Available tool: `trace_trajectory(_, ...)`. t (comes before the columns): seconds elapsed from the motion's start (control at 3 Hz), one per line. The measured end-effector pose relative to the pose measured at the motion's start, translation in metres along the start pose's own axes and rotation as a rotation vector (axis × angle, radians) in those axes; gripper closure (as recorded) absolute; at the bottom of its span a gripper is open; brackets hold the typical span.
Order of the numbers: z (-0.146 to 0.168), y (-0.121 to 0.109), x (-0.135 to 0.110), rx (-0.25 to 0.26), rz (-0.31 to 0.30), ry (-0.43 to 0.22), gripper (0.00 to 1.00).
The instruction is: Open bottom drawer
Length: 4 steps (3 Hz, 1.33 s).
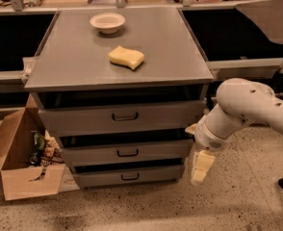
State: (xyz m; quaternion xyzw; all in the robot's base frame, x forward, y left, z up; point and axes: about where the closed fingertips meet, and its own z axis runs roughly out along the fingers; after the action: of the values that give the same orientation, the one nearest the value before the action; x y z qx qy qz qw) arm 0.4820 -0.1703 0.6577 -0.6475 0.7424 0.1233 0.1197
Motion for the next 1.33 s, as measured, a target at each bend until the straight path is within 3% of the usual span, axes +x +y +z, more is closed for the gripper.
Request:
trace_trajectory(0.33, 0.019, -0.002, 0.005, -0.003, 0.002, -0.025, 0.0)
trace_trajectory(0.67, 0.084, 0.004, 0.018, -0.025, -0.041, -0.058, 0.0)
trace_trajectory(1.0, 0.162, 0.001, 0.021, -0.004, -0.088, -0.148, 0.0)
trace_trajectory(1.33, 0.162, 0.001, 0.021, -0.004, -0.088, -0.148, 0.0)
